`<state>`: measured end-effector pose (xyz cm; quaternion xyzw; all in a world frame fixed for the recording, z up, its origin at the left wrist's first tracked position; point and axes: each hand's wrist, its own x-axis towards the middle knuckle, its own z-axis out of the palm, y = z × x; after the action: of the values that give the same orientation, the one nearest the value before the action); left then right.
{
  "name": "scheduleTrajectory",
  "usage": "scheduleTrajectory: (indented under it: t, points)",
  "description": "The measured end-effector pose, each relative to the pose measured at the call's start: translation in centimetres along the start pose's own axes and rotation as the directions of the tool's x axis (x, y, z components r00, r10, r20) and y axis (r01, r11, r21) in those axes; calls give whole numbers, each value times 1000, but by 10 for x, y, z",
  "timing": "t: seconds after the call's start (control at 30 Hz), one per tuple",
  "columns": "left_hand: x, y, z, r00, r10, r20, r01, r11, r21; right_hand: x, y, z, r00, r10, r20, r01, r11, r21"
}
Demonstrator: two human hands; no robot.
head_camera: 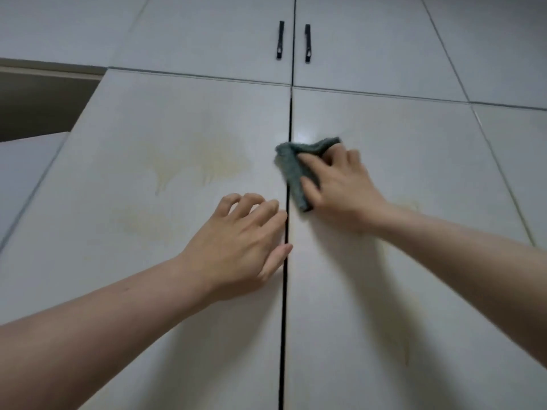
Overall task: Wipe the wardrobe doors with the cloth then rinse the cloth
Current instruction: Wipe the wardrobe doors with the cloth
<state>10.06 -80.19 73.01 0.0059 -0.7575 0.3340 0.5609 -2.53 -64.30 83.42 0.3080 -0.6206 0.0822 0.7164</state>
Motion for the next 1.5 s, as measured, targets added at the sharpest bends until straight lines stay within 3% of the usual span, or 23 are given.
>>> scheduleTrajectory:
  t: [0.07,0.13,0.2,0.27,0.37,0.47,0.53,0.6,0.67,0.73,0.87,1.0,1.07,1.2,1.27,1.37,1.43,1.5]
  points:
    - [-10,-11,1,1000,-12,7,12,1000,-23,21,30,-6,972,234,29,-234,972,3]
    - [-21,-23,3,999,-31,12,31,999,-21,36,44,-13,854,520,24,-520,853,28]
    - [-31,-34,4,999,-43,9,43,999,4,46,27,-10,783,621,-11,-621,782,-47]
    - [-37,-42,5,998,-65,16,64,998,27,50,-12,-2,818,575,-29,-575,813,-88]
    - [-41,-48,6,996,-92,13,91,995,47,50,-72,8,952,300,-62,-302,953,-24]
    - [-40,-48,5,996,-88,-27,89,995,38,55,-65,8,987,155,-44,-153,987,44]
    - [-39,-49,4,994,-94,-52,96,995,28,70,-24,6,960,279,-26,-278,960,44]
    - [-38,-56,4,991,-112,-74,114,993,25,81,17,-2,868,497,-7,-497,868,13]
    - [-39,-69,1,981,-187,-54,187,982,-6,85,27,-8,802,597,22,-597,802,-17]
    - [-42,-82,-1,956,-294,1,294,955,-42,84,3,-8,843,533,73,-534,845,2]
    - [-58,-97,10,871,-490,26,491,871,-35,66,-82,3,984,171,53,-178,965,191]
    - [-78,-119,20,701,-711,62,710,687,-155,44,-134,10,980,-200,-2,197,964,180]
    - [-88,-133,21,623,-776,104,779,601,-179,57,-120,9,978,-207,17,202,966,160]
    - [-113,-160,25,521,-841,148,851,498,-165,92,-73,4,991,127,47,-132,985,112]
    - [-119,-168,26,451,-873,187,889,419,-185,91,-84,7,985,172,22,-173,979,104]
    - [-122,-174,28,379,-880,286,914,308,-265,62,-146,15,1000,-19,1,19,986,165]
    - [-123,-177,29,396,-866,306,890,279,-361,39,-191,21,976,-216,-41,219,960,175]
    - [-123,-179,29,415,-858,302,866,271,-421,35,-209,22,950,-311,-37,312,936,162]
